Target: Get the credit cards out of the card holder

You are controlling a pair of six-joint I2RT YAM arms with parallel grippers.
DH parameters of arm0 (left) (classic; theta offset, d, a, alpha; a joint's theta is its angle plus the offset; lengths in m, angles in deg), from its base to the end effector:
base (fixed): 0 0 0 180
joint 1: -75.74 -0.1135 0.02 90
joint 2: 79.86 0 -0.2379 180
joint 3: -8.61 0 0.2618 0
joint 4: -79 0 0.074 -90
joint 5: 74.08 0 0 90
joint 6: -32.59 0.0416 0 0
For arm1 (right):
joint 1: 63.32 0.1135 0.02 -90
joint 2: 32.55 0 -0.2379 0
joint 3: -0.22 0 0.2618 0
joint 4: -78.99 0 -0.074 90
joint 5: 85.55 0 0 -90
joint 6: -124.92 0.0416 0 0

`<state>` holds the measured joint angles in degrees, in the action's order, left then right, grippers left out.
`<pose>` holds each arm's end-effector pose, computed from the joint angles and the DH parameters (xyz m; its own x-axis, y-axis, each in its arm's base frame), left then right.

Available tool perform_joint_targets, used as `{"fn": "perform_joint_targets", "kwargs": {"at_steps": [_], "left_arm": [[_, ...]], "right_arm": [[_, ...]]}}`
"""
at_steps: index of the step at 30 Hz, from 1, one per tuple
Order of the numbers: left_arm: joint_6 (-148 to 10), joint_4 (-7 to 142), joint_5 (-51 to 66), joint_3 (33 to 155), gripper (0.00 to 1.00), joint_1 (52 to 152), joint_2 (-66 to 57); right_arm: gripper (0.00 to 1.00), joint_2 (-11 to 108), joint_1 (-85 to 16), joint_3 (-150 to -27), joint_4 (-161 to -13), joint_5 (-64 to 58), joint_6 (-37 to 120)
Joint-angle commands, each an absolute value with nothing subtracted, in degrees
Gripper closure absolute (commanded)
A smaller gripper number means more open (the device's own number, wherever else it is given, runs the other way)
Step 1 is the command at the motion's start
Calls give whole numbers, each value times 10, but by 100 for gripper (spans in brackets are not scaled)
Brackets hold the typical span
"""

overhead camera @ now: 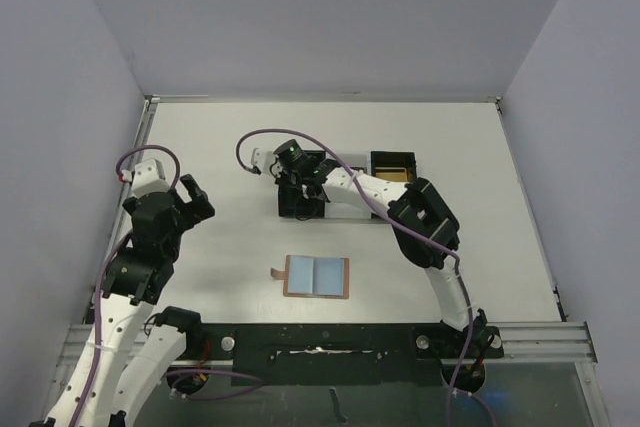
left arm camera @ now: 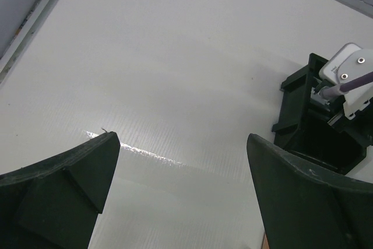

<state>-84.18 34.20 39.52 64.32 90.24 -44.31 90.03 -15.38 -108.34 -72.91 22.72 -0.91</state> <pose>0.1727 -0.0275 0.2953 -0.3050 -0.3474 -0.8867 -0.2915 0.9205 -0.2604 0.3355 0.3523 0.1744 -0.0428 -0.8772 -0.4783 -0.7083 0.3642 -0.6047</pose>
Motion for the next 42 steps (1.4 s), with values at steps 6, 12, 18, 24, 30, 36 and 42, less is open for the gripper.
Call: {"fn": "perform_joint_targets", "kwargs": {"at_steps": [6, 12, 18, 24, 30, 36, 42], "left_arm": [[-842, 364, 383, 654, 9, 895, -450], [-836, 373, 362, 651, 9, 892, -449], [-835, 374, 357, 651, 9, 892, -447], [-833, 374, 354, 649, 9, 891, -447], [-832, 377, 348, 649, 9, 891, -443], [-828, 380, 337, 647, 9, 891, -441], [-826, 382, 332, 647, 9, 891, -437]], "right_arm": [[90, 915, -162, -1116, -746, 232, -64], [88, 926, -165, -1122, -738, 216, -68], [88, 948, -166, -1123, -749, 226, -84], [86, 947, -168, -1127, -743, 237, -92], [77, 941, -170, -1127, -724, 228, -80], [62, 942, -170, -1131, -702, 224, -70], [50, 937, -172, -1131, -692, 211, -64]]}}
